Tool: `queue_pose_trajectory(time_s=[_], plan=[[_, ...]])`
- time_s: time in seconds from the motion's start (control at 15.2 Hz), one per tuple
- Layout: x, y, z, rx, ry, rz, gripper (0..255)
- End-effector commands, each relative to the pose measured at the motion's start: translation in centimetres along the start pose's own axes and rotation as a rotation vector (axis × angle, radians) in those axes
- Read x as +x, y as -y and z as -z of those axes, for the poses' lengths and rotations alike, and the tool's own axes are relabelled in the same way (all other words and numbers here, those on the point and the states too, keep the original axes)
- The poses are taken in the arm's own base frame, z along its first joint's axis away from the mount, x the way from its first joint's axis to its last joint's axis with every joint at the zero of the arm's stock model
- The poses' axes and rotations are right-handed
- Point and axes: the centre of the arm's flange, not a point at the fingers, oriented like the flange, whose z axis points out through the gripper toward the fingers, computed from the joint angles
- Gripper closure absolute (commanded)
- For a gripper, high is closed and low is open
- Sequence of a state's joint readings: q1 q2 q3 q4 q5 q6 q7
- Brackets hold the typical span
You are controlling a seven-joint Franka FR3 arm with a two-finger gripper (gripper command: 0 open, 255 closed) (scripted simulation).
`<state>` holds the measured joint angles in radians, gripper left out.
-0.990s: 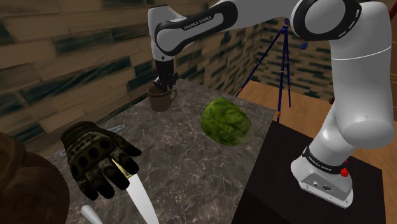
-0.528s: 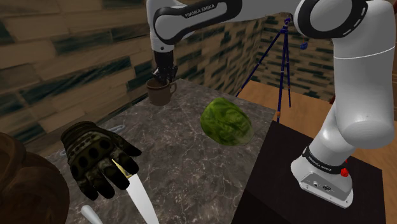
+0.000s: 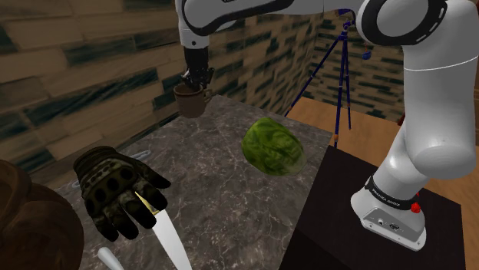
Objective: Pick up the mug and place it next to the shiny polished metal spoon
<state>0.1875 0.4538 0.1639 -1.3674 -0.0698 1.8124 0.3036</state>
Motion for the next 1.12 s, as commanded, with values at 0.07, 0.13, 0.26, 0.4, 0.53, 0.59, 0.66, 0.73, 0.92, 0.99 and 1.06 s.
queue_pose_trajectory(time_s=[0.07, 0.13, 0.26, 0.4, 0.53, 0.59, 0.66, 0.73, 0.92, 0.99, 1.06], plan=[[0.1, -0.1, 1.6, 0.000, 0.000, 0.000, 255], [0.1, -0.1, 2.1, 0.000, 0.000, 0.000, 255], [0.1, -0.1, 3.2, 0.000, 0.000, 0.000, 255], [0.1, -0.1, 4.2, 0.000, 0.000, 0.000, 255], [0.1, -0.1, 5.3, 0.000, 0.000, 0.000, 255], [0.1, -0.1, 5.8, 0.000, 0.000, 0.000, 255], [0.1, -0.1, 6.3, 0.000, 0.000, 0.000, 255], [0.0, -0.1, 6.9, 0.000, 0.000, 0.000, 255], [0.0, -0.1, 8.4, 0.000, 0.000, 0.000, 255], [0.0, -0.1, 8.6, 0.000, 0.000, 0.000, 255], [-0.9, 0.9, 8.6, 0.000, 0.000, 0.000, 255]])
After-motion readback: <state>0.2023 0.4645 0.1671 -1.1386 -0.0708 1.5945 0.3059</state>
